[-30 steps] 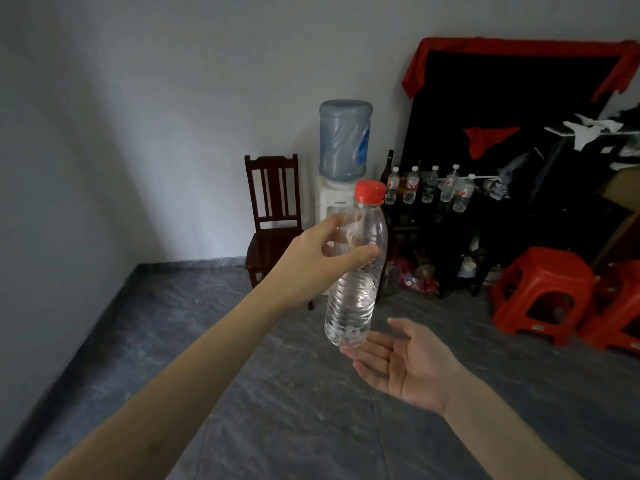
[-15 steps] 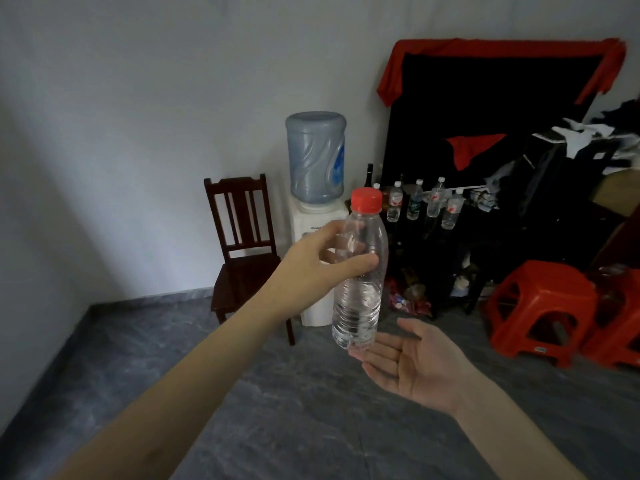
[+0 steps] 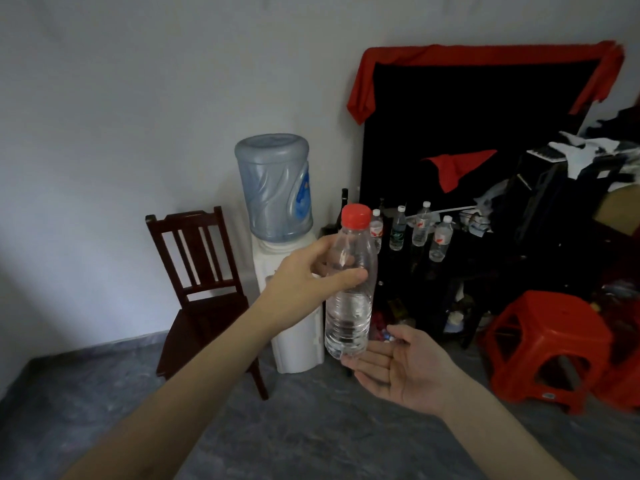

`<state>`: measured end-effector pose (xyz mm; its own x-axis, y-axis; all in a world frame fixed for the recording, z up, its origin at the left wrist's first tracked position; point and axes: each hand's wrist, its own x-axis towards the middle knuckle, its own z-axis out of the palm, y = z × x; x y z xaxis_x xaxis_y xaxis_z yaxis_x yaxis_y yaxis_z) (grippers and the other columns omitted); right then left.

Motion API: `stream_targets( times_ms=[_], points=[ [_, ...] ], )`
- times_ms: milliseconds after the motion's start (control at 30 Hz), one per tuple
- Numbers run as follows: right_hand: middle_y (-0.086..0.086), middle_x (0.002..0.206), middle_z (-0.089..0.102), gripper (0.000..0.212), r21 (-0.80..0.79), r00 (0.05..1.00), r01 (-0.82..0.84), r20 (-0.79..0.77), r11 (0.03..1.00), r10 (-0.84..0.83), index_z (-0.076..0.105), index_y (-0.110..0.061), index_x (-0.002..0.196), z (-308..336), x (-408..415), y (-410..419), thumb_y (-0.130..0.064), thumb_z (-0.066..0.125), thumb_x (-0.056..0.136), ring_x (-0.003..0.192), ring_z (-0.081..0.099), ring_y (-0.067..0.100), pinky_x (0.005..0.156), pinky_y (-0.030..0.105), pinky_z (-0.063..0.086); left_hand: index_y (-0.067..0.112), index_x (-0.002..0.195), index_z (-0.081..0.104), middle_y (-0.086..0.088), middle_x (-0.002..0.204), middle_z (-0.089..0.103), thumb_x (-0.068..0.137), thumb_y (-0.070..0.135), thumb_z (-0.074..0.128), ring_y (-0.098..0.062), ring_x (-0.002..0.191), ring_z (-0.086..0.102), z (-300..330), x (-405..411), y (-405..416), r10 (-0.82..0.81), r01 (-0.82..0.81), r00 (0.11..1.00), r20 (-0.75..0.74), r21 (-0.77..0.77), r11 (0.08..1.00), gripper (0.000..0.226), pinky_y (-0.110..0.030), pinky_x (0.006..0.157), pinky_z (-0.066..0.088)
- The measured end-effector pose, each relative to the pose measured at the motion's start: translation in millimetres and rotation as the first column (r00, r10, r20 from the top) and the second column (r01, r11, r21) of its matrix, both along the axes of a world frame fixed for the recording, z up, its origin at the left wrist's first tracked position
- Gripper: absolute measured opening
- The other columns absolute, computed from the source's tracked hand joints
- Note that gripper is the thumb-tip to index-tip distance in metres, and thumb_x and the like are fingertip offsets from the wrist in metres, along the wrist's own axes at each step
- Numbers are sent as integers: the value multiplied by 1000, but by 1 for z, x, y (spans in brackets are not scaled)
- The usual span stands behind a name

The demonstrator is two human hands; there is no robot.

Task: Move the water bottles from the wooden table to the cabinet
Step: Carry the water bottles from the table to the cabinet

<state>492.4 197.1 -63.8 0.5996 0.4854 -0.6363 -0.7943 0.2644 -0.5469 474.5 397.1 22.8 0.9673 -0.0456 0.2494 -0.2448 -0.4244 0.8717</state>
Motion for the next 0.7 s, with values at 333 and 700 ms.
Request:
stream_targets(
  times_ms=[333,700],
  points=[
    [29,120,68,58,-54,997,-24,-70,998,20,60,10,124,-36,153,17,-39,38,100,115,64,37,87,43,50,42,123,68,7,111,77,72,59,76,-23,101,72,-37,152,25,-21,21,998,-59,-1,1000,54,-47,99,56],
    [30,114,69,56,-161,992,22,-116,987,-41,61,12,117,-45,333,39,-37,39,101,109,65,38,85,43,49,54,116,67,19,107,77,72,59,79,-2,95,73,-65,348,42,-91,85,991,-100,-62,994,45,-17,84,55]
  ],
)
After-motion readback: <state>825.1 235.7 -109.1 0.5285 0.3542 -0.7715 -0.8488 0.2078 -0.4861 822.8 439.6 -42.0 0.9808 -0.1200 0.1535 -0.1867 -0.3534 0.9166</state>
